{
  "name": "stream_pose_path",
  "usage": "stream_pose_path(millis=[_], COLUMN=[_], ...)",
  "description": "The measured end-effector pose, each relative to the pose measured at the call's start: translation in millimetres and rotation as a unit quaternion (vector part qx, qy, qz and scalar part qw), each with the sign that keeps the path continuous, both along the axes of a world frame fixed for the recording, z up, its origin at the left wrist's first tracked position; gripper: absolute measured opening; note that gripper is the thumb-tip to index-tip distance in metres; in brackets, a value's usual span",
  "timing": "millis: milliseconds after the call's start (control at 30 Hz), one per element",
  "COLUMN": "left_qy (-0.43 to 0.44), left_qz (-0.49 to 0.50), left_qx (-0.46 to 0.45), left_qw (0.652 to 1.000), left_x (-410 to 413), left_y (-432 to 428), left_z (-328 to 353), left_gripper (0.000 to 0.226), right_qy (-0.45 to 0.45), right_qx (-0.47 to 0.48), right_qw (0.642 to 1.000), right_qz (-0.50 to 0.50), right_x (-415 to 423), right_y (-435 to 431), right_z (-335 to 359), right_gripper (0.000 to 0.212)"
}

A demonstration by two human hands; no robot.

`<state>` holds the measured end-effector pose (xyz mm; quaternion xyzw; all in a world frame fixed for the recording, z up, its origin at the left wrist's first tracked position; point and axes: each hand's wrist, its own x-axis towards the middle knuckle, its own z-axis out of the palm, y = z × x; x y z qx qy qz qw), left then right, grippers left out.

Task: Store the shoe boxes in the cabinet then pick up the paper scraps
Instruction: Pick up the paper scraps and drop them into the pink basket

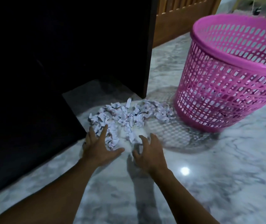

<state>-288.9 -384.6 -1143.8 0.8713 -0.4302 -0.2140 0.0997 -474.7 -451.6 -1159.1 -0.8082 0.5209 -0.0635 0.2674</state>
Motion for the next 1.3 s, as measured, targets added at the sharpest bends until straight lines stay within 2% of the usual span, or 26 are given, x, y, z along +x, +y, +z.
stream_pose_path(millis=[100,233,400,533,667,767,867,1000,1067,1100,1167,1233,1300], left_qy=[-0.049,-0.192,-0.24,-0.222,-0.182,-0.078,-0.014,0.013,0.021,0.029,0.049,0.058,0.055], left_qz=[-0.008,-0.024,-0.034,-0.037,-0.056,-0.029,0.0,0.026,0.034,0.037,0.051,0.062,0.068], left_qx=[-0.036,-0.103,-0.193,-0.245,-0.299,-0.316,-0.325,-0.348,-0.352,-0.347,-0.329,-0.322,-0.324], left_qw=[0.998,0.976,0.951,0.943,0.935,0.945,0.946,0.937,0.935,0.937,0.942,0.943,0.942], left_x=[-6,-12,-11,-8,-4,-6,-10,-20,-27,-31,-38,-42,-42], left_y=[-8,-14,-15,-14,-12,-12,-16,-25,-29,-30,-33,-34,-33], left_z=[-25,-54,-62,-63,-60,-52,-44,-29,-23,-21,-16,-12,-8], left_gripper=[0.108,0.065,0.031,0.013,0.015,0.015,0.026,0.03,0.034,0.038,0.041,0.039,0.035], right_qy=[0.0,-0.02,-0.008,-0.063,-0.125,-0.214,-0.304,-0.339,-0.309,-0.264,-0.111,0.002,0.006], right_qx=[-0.019,-0.082,-0.139,-0.179,-0.164,-0.065,0.017,0.039,0.035,0.036,0.022,-0.042,-0.105], right_qw=[1.0,0.995,0.988,0.981,0.978,0.975,0.949,0.927,0.94,0.957,0.992,0.999,0.993], right_qz=[0.018,0.048,0.071,0.041,0.025,0.003,-0.08,-0.157,-0.141,-0.115,-0.05,0.014,0.046], right_x=[8,21,38,39,30,21,13,-12,-21,-23,-24,-22,-19], right_y=[-12,-25,-40,-36,-29,-36,-48,-50,-44,-40,-31,-20,-12], right_z=[-8,-18,-30,-45,-55,-50,-29,-7,-4,-5,-12,-23,-32], right_gripper=[0.068,0.056,0.049,0.031,0.002,0.015,0.034,0.028,0.022,0.017,0.03,0.044,0.033])
